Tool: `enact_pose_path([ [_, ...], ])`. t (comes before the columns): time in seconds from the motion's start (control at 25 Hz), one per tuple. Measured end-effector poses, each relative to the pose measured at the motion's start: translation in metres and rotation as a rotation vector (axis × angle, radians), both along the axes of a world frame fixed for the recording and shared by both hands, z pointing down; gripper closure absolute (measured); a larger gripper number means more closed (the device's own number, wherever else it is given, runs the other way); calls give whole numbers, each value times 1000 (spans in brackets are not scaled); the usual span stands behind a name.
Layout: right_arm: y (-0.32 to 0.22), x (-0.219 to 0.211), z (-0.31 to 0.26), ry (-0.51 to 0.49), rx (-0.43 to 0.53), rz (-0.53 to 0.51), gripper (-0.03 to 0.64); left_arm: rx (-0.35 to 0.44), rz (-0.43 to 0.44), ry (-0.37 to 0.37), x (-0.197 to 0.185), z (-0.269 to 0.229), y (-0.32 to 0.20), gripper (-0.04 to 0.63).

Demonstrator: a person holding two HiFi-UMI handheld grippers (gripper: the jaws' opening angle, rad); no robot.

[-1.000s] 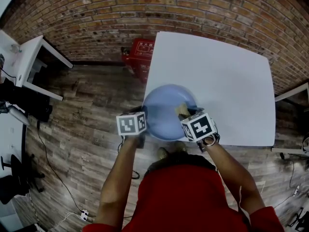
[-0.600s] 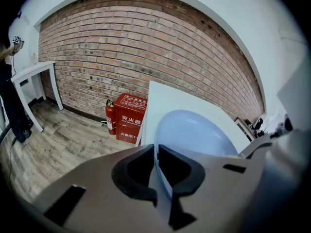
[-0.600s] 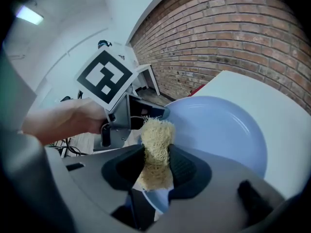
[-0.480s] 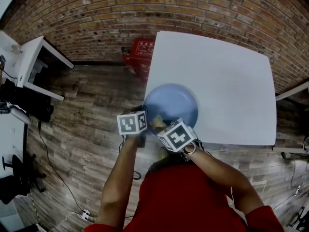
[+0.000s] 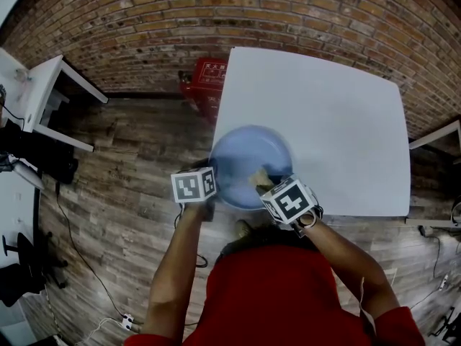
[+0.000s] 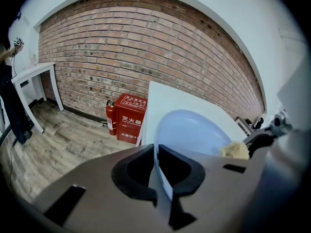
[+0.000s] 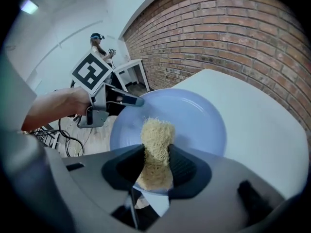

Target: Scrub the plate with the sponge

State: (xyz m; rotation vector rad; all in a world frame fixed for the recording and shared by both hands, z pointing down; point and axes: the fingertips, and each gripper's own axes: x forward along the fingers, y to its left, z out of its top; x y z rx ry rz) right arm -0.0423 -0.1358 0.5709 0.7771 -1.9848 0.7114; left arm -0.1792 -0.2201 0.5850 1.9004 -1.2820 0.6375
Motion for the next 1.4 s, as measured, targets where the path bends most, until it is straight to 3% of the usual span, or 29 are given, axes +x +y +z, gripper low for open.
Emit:
enact_pose_path([
  [0.24, -4, 22, -1, 8, -1, 36, 463, 2, -5, -8, 0, 0, 0, 557],
  [0.48, -8, 17, -23, -85, 24, 43, 463, 50, -10, -14, 0, -8, 3, 554],
  [0.6, -16, 15, -44, -148, 66, 51, 463, 90, -15, -26, -5, -20, 4, 470],
  [0.72, -28, 11, -70, -225, 147, 49, 463, 141, -32, -65, -15, -37, 8, 453],
  [0.8, -37, 7, -91, -279, 225, 38, 463, 202, -50, -98, -21, -56, 9, 451],
  [0.96, -49, -5, -132, -388, 393, -5, 463, 418, -51, -118, -13, -114, 11, 465],
  [1.12, -52, -16, -161, -465, 515, -43, 463, 563, -48, -79, 6, -164, 18, 520],
  [1.4, -44, -21, -200, -578, 695, -87, 463, 755, -23, 2, 39, -220, 36, 558],
])
